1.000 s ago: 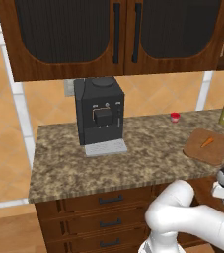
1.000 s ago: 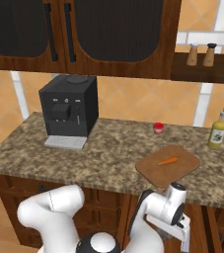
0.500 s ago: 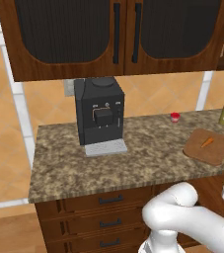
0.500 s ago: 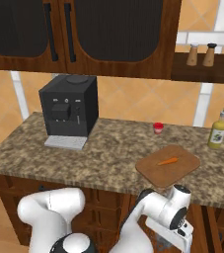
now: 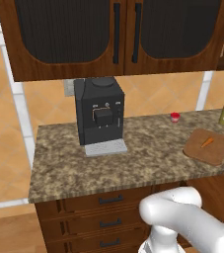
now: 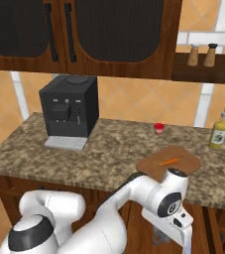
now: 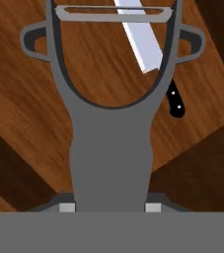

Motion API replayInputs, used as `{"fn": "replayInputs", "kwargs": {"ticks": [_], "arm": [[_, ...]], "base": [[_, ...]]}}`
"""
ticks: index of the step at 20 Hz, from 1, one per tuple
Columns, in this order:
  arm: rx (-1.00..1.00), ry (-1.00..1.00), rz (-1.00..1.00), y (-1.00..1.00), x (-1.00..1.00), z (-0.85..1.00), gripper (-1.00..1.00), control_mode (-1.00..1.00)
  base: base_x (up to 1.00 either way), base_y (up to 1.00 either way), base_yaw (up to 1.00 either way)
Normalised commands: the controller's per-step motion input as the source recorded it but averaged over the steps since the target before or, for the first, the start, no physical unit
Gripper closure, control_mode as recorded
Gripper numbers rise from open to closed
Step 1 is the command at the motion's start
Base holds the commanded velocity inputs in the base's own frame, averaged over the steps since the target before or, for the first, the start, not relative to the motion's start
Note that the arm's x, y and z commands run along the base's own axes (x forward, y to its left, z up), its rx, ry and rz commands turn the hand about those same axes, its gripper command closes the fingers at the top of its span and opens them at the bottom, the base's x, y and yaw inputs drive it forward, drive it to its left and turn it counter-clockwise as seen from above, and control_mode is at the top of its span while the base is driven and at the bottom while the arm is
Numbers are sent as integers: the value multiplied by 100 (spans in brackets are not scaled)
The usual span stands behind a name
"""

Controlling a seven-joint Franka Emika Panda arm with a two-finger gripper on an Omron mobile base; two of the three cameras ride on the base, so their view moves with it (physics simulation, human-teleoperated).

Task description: Place the appropriate cutting tool for cutting the carrot skin on the cutting board.

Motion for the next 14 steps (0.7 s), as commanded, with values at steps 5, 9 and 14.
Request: {"fn": "replayInputs", "kwargs": {"ticks": [5, 9, 14], "arm": [[-15, 7, -8, -1, 40, 100, 100, -100], [-13, 3, -1, 0, 84, 73, 100, -100], [-5, 0, 3, -1, 100, 23, 100, -100]], "base": [[0, 0, 0], [0, 0, 0], [0, 0, 0]]}}
